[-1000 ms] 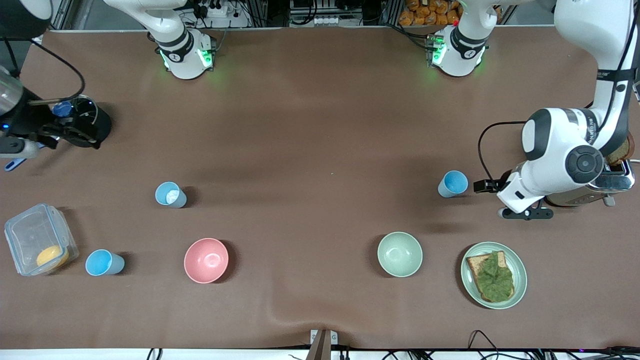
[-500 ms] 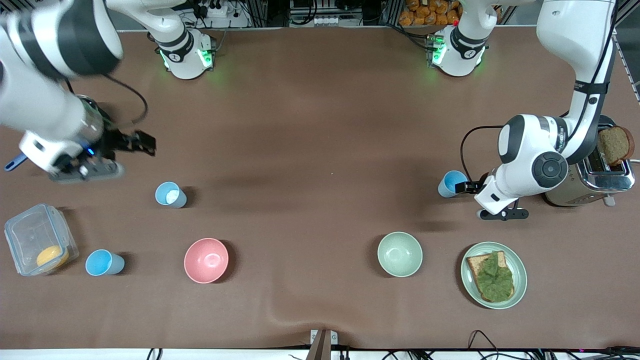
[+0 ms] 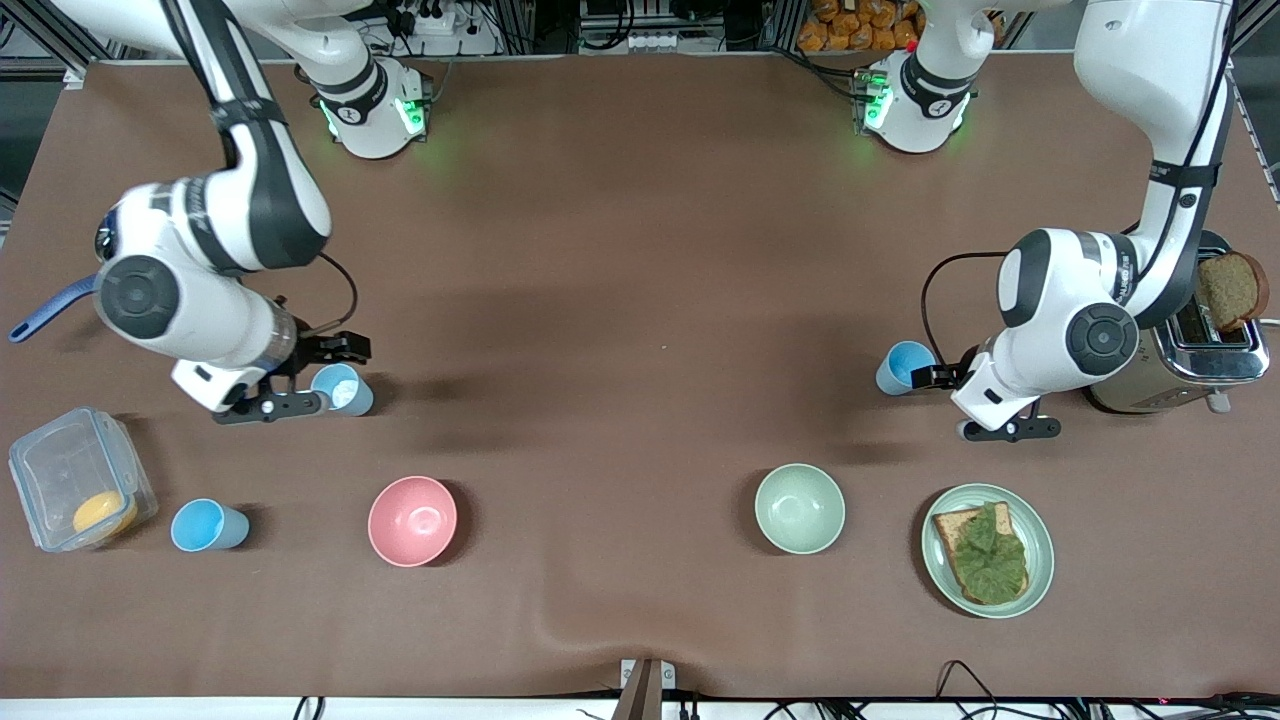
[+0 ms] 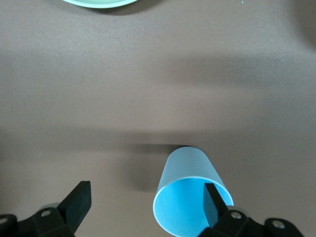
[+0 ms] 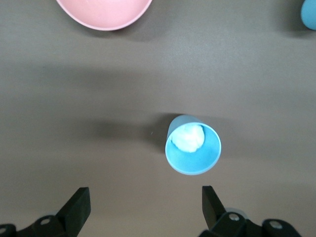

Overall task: Stack blue cups with both arms
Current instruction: 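Close the right gripper on the blue cup holding tissue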

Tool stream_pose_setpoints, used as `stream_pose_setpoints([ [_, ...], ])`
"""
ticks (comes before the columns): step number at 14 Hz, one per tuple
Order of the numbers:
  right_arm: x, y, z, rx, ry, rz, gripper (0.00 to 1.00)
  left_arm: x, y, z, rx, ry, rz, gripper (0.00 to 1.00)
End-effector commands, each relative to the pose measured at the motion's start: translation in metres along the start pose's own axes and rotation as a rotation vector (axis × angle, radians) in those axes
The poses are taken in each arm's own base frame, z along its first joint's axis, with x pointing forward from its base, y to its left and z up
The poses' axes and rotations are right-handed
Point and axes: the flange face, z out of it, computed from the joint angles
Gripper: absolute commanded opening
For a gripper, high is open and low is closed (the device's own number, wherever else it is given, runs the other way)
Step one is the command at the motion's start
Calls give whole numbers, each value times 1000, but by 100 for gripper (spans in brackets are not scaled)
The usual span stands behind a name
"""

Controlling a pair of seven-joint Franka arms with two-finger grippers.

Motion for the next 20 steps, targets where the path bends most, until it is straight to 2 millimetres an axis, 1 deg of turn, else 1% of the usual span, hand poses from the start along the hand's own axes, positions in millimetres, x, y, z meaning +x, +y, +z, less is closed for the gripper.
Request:
stream_pose_setpoints([
  [1,-5,-2,36,-24,31,-8,100,-3,8,-2,0,1,-20,100],
  [2,0,4,55,-25,29,1,100,-3,8,-1,0,0,-20,100],
  [3,2,6,66,-33,30,-4,100,-4,9,-1,1,-3,-20,100],
  [5,1,9,82,-43,11,9,100,-5,8,0,2,-9,-22,100],
  [6,-1,10,94,-45,-13,59,96,-7,7,6,4,-21,-23,100],
  [7,-1,5,111,-52,-40,86,86,-9,6,12,7,-34,-23,100],
  [8,-1,3,121,-70,-49,95,73,-13,3,17,8,-46,-28,100],
  [9,1,4,126,-98,-42,89,56,-17,1,25,10,-61,-29,100],
  [10,3,7,127,-128,-27,66,35,-21,-1,34,14,-80,-30,100],
  [11,2,11,130,-134,-39,67,7,-23,0,42,16,-94,-30,100],
  [12,2,10,132,-134,-43,67,0,-22,0,46,17,-97,-30,100],
  [14,3,9,128,-136,-42,73,0,-22,1,54,18,-108,-29,100],
  [15,5,9,124,-138,-44,75,0,-22,3,58,19,-112,-29,84],
  [16,6,6,121,-142,-50,71,0,-22,1,60,20,-117,-35,44],
  [17,9,7,114,-146,-55,75,0,-22,0,62,21,-120,-39,18],
  [18,12,6,105,-150,-68,78,0,-22,1,62,22,-120,-58,2],
  [19,15,3,94,-157,-87,81,0,-23,4,63,25,-122,-81,0],
  [20,18,-6,78,-166,-102,88,0,-23,5,63,27,-120,-107,0],
])
